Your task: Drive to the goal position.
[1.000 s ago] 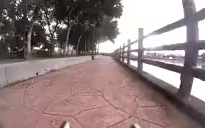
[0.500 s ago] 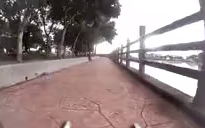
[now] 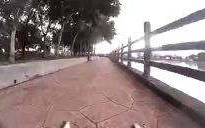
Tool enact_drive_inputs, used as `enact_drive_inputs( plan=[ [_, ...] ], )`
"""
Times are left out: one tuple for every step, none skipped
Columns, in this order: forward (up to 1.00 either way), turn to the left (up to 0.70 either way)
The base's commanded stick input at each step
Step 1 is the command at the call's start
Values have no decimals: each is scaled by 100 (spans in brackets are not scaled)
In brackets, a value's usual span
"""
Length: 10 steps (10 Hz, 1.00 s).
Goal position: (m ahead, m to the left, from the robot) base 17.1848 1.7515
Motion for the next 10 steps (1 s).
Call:
enact_drive_inputs(
  plan=[
    [70, 0],
    [70, 0],
    [70, 0],
    [70, 0],
    [70, 0],
    [70, 0],
    [70, 0],
    [70, 0],
    [70, 0],
    [70, 0]
  ],
)
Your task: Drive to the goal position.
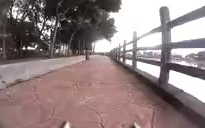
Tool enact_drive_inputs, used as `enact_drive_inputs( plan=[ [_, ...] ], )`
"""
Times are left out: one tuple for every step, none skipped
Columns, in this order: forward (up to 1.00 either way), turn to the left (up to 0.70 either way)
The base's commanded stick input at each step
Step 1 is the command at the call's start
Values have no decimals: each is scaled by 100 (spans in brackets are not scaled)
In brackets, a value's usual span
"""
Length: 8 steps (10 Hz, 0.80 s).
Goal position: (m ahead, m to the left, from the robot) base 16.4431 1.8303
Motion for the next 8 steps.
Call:
enact_drive_inputs(
  plan=[
    [70, 0],
    [70, 0],
    [70, 0],
    [70, 0],
    [70, 0],
    [70, 0],
    [70, 0],
    [70, 0]
  ],
)
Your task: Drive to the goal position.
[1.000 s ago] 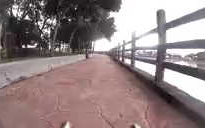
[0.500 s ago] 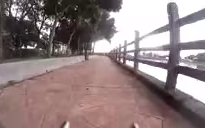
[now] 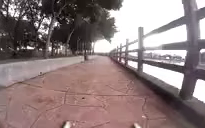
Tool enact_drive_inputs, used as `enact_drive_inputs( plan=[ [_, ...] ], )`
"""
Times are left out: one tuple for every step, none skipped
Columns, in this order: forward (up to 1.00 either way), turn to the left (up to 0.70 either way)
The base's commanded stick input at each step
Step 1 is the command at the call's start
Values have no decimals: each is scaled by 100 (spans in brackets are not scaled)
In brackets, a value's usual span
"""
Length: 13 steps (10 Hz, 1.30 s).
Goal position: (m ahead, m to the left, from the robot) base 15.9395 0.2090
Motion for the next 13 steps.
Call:
enact_drive_inputs(
  plan=[
    [70, 0],
    [70, 0],
    [70, 0],
    [70, 0],
    [70, 0],
    [70, 0],
    [70, 0],
    [70, 0],
    [70, 0],
    [70, 0],
    [70, 0],
    [70, 0],
    [70, 0]
  ],
)
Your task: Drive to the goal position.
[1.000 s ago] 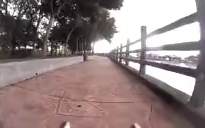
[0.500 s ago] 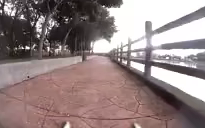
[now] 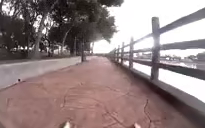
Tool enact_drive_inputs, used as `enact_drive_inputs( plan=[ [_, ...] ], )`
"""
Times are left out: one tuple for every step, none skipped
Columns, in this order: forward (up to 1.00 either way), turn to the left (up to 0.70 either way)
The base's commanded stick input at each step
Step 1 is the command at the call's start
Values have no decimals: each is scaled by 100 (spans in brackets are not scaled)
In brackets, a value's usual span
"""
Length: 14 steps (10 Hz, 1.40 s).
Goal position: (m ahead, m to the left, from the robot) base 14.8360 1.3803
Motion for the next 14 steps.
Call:
enact_drive_inputs(
  plan=[
    [70, 0],
    [70, 0],
    [70, 0],
    [70, 0],
    [70, 0],
    [70, 0],
    [70, 0],
    [70, 0],
    [70, 0],
    [70, 0],
    [70, 0],
    [70, 0],
    [70, 0],
    [70, 0]
  ],
)
